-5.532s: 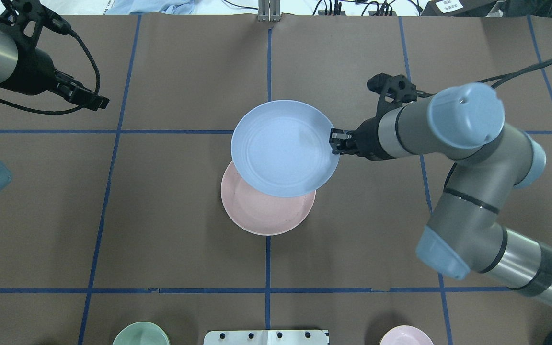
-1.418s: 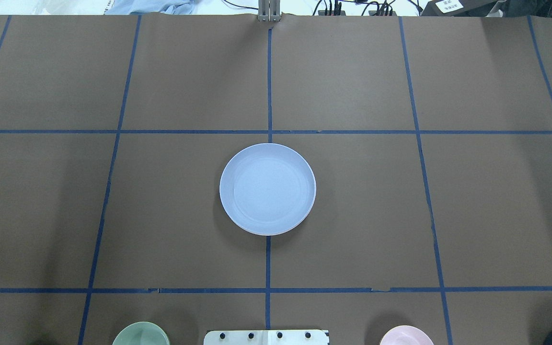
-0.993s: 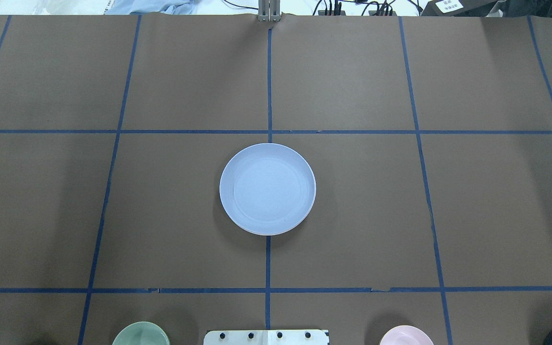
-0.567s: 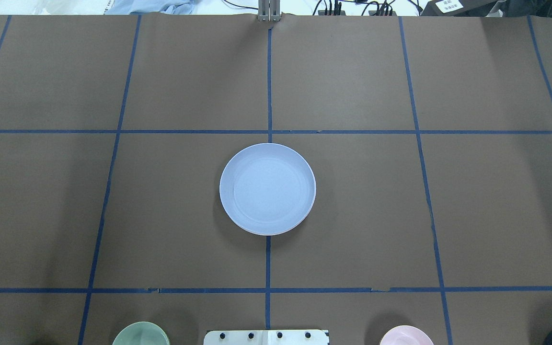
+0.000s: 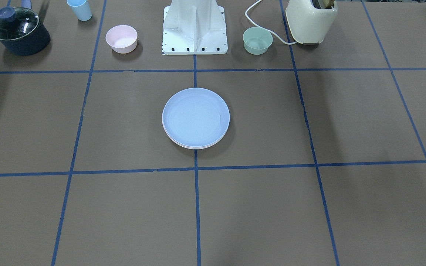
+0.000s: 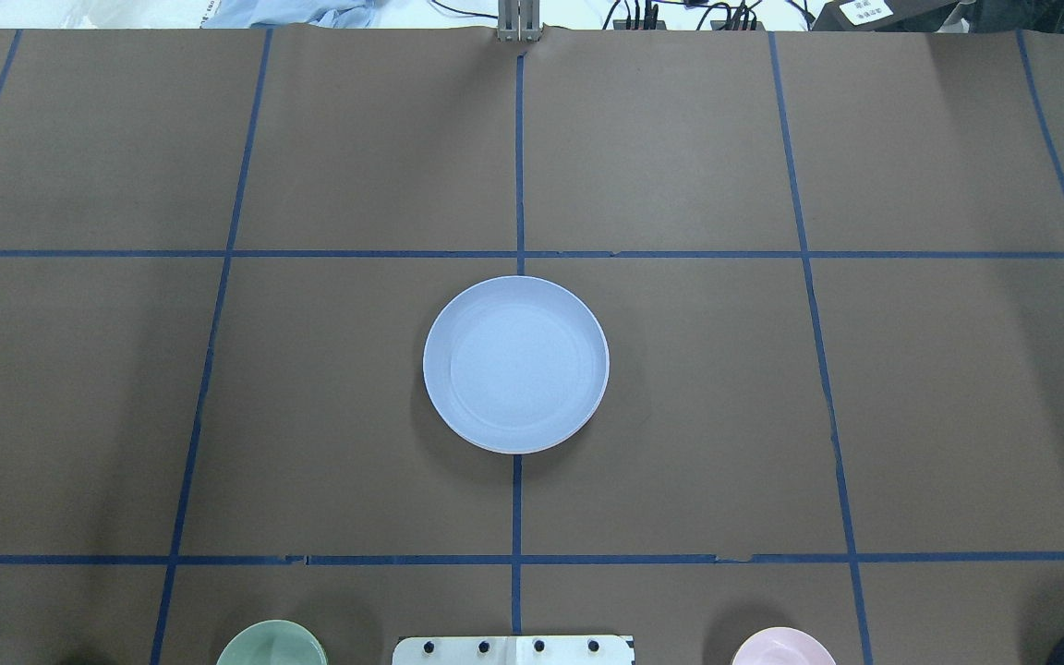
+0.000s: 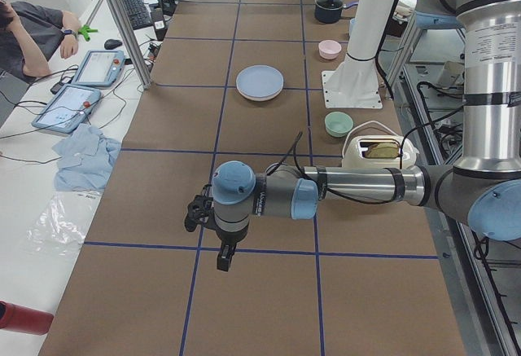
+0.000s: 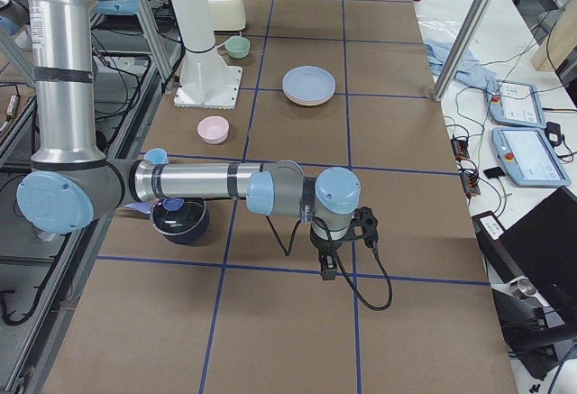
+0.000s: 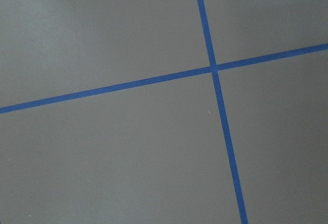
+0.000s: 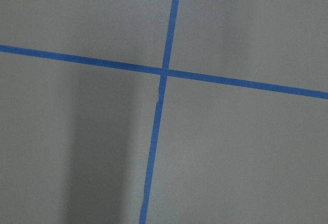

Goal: Stack three plates with pink and blue

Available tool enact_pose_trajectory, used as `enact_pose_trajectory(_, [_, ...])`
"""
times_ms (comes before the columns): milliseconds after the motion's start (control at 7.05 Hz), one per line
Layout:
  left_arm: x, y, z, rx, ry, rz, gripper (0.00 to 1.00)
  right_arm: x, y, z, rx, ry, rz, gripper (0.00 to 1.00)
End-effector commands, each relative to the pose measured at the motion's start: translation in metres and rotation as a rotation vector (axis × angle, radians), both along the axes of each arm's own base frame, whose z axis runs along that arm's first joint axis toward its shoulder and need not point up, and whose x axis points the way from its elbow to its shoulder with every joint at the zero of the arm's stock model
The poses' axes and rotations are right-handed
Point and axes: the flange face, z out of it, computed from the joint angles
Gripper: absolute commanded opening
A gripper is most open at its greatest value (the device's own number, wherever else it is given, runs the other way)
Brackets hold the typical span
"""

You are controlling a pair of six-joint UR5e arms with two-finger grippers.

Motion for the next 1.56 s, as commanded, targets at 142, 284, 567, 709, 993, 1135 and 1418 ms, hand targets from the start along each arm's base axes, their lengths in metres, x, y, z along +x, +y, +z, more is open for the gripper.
enact_pose_trajectory(142, [0.0008,0.0015,-0.0005,0.001,0.002,0.001,1.0,-0.0013,0.0184,-0.0133,0.021,0.002,0.072,1.0])
enact_pose_trajectory(284, [0.0008,0.0015,-0.0005,0.001,0.002,0.001,1.0,-0.0015,0.0197,-0.0116,0.02,0.0,0.072,1.0])
enact_pose_trajectory(567, [0.0002,0.0023,-0.0006,0.001,0.002,0.0,1.0,-0.0015,0.0198,-0.01,0.015,0.0,0.073,1.0])
enact_pose_trajectory(709, [0.0008,0.0013,-0.002,0.004,0.001,0.001,1.0,-0.0016,0.0198,-0.0101,0.015,-0.002,0.073,1.0])
enact_pose_trajectory(993, [0.0002,0.0022,-0.0014,0.002,0.001,0.0,1.0,-0.0016,0.0198,-0.0101,0.015,-0.002,0.073,1.0])
enact_pose_trajectory(1135, [0.0003,0.0023,-0.0013,0.001,0.003,0.0,1.0,-0.0017,0.0198,-0.0102,0.015,-0.003,0.073,1.0])
enact_pose_trajectory(1418, [0.0002,0.0025,-0.0003,-0.002,0.002,0.0,1.0,-0.0017,0.0197,-0.011,0.017,-0.003,0.073,1.0])
